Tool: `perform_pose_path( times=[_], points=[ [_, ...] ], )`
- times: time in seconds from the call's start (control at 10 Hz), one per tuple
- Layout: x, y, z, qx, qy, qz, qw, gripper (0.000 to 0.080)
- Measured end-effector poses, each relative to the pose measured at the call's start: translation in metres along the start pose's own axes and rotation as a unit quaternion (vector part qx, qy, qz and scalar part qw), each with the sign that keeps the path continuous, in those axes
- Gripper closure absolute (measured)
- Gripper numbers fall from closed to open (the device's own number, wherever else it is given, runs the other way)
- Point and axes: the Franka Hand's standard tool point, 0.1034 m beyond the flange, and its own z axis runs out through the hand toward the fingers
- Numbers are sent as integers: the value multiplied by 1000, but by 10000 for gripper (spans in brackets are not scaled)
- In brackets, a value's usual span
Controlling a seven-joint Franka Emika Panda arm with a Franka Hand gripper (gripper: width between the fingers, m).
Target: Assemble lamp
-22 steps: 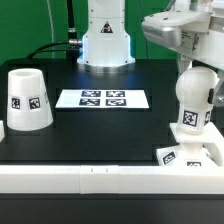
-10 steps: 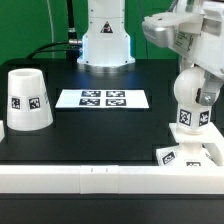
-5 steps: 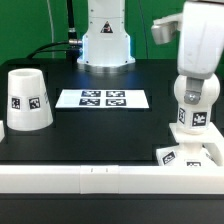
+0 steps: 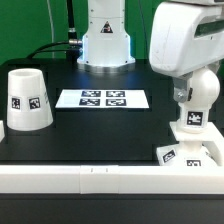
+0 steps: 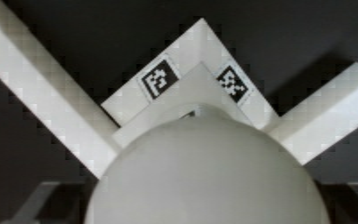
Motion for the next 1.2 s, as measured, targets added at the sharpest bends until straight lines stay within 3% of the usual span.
perform_pose_path(
  times=[0.3, 0.5, 0.8, 1.2],
  points=[
    [1, -1, 0, 3, 1, 100, 995, 222],
    [0, 0, 0, 23, 7, 195, 981, 222],
    [0, 0, 1, 40, 9, 319, 947, 222],
    [0, -1, 1, 44, 3, 456, 889, 222]
  ],
)
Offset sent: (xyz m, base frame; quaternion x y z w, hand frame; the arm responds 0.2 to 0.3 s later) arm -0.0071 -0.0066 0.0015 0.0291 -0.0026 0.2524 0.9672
